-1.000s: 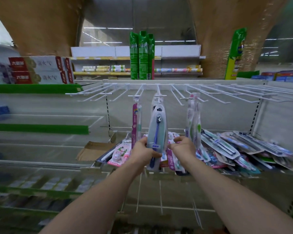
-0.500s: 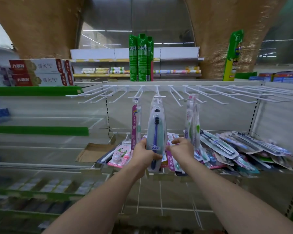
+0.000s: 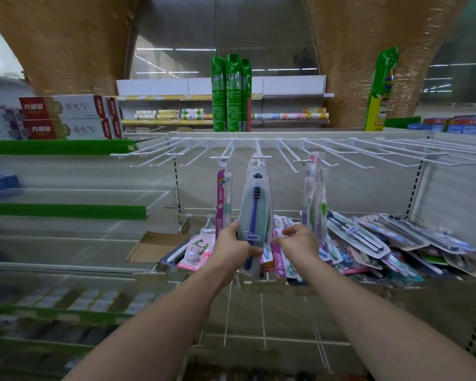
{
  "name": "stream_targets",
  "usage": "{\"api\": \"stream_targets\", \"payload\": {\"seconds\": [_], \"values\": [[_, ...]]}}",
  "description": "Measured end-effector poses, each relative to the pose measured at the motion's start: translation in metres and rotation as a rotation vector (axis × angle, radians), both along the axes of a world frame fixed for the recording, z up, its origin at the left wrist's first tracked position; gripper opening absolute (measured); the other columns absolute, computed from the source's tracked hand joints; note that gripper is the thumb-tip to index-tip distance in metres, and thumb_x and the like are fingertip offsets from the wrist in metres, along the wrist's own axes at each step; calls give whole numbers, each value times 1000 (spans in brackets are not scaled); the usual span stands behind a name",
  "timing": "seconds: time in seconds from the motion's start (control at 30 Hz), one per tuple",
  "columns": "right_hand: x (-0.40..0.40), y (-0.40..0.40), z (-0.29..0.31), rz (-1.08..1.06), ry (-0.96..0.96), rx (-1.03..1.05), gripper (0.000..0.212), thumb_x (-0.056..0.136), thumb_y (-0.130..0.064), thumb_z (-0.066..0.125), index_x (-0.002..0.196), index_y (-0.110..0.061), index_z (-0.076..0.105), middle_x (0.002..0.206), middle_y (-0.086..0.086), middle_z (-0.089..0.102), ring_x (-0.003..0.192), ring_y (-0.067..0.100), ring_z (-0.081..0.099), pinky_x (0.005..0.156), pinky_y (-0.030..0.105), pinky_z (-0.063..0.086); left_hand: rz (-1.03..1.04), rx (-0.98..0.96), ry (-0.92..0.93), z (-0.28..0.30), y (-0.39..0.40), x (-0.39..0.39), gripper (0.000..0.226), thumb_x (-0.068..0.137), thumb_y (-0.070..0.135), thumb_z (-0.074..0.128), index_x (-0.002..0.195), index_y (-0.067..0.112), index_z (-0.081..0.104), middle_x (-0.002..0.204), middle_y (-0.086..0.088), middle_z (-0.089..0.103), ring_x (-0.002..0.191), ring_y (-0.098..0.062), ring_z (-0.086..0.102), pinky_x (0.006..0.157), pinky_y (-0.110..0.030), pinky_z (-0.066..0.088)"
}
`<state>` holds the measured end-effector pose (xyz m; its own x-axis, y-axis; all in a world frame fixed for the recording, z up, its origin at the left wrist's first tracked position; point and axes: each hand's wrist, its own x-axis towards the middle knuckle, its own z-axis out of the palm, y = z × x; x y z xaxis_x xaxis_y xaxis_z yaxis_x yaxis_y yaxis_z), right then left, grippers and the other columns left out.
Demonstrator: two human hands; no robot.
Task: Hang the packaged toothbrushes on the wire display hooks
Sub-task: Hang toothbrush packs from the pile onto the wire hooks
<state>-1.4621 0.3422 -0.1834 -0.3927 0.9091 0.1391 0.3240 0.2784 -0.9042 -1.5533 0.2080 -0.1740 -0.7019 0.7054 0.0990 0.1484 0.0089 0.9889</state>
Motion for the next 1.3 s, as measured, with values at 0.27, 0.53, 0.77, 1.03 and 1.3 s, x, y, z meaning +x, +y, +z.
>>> {"api": "stream_targets", "payload": {"seconds": [0.27, 0.53, 0.77, 1.03, 1.3], "values": [[3, 3, 1, -4, 29, -26, 23, 78, -19, 81, 86, -25, 61, 86, -6, 63, 82, 19, 64, 76, 35, 56, 21, -29, 16, 12, 9, 1, 53, 75, -6, 83, 117, 16, 58, 106, -6, 69, 101, -23, 66, 65, -29, 56], [2, 13, 5, -6, 20, -15, 25, 79, -24, 81, 100, -21, 67, 91, -2, 67, 77, 18, 63, 76, 38, 58, 21, -26, -10, 15, 27, 6, 46, 86, -4, 74, 118, 19, 50, 103, 0, 63, 94, -17, 62, 64, -24, 51], [-5, 23, 5, -2, 26, -1, 24, 80, -21, 80, 100, -20, 66, 92, 0, 69, 69, 15, 62, 61, 26, 47, 65, -99, 1, 17, 42, -4, 45, 86, -3, 74, 117, 16, 48, 106, -5, 61, 104, -24, 59, 81, -38, 56], [-22, 37, 10, 11, -52, 28, 30, 80, -30, 82, 104, -22, 67, 93, 0, 66, 81, 20, 64, 73, 27, 48, 128, -170, 35, 17, 71, -18, 38, 92, 3, 71, 111, 16, 42, 96, -1, 54, 92, -20, 56, 54, -25, 44], [-27, 54, 8, 40, -33, 52, 32, 78, -25, 82, 105, -18, 68, 98, 3, 70, 90, 24, 67, 83, 37, 56, 161, -164, 69, 13, 87, -36, 43, 86, 0, 75, 116, 14, 48, 116, -12, 63, 105, -28, 61, 85, -40, 54]]}}
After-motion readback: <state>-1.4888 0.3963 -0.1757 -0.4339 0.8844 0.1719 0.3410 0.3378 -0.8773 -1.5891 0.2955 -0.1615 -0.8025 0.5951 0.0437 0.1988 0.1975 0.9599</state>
